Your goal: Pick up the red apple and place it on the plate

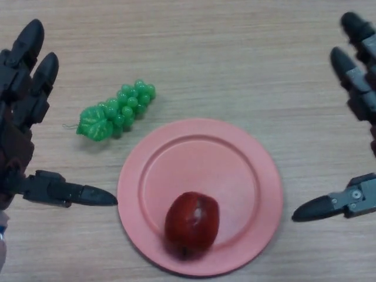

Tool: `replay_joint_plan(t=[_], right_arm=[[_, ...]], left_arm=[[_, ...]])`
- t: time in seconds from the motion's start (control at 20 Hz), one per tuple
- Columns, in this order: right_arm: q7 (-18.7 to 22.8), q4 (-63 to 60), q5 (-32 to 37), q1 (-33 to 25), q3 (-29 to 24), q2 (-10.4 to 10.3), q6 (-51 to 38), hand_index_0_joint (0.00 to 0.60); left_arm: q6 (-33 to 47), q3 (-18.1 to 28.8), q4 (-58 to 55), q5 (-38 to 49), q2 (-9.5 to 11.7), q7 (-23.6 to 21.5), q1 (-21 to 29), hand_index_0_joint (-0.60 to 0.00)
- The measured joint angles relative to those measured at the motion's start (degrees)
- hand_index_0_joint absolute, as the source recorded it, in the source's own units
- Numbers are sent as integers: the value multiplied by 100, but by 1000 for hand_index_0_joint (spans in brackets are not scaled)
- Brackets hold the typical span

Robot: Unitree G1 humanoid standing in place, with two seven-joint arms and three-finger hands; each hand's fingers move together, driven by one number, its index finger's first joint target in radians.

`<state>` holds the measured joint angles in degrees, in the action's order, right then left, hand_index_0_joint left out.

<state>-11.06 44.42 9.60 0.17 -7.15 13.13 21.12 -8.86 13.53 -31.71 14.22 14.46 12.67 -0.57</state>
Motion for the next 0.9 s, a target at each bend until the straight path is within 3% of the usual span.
replay_joint_plan(t=[0.15,0.75,0.9], right_arm=[[227,-121,258,-97,-7,6,86,0],[527,-283,425,-200,-115,88,118,0],[661,-160,793,-273,-103,88,426,0]], left_arm=[[0,-245,0,0,1,-89,79,0],[-94,-295,0,-5,4,-372,162,0],[-94,-294,-26,0,4,-372,162,0]])
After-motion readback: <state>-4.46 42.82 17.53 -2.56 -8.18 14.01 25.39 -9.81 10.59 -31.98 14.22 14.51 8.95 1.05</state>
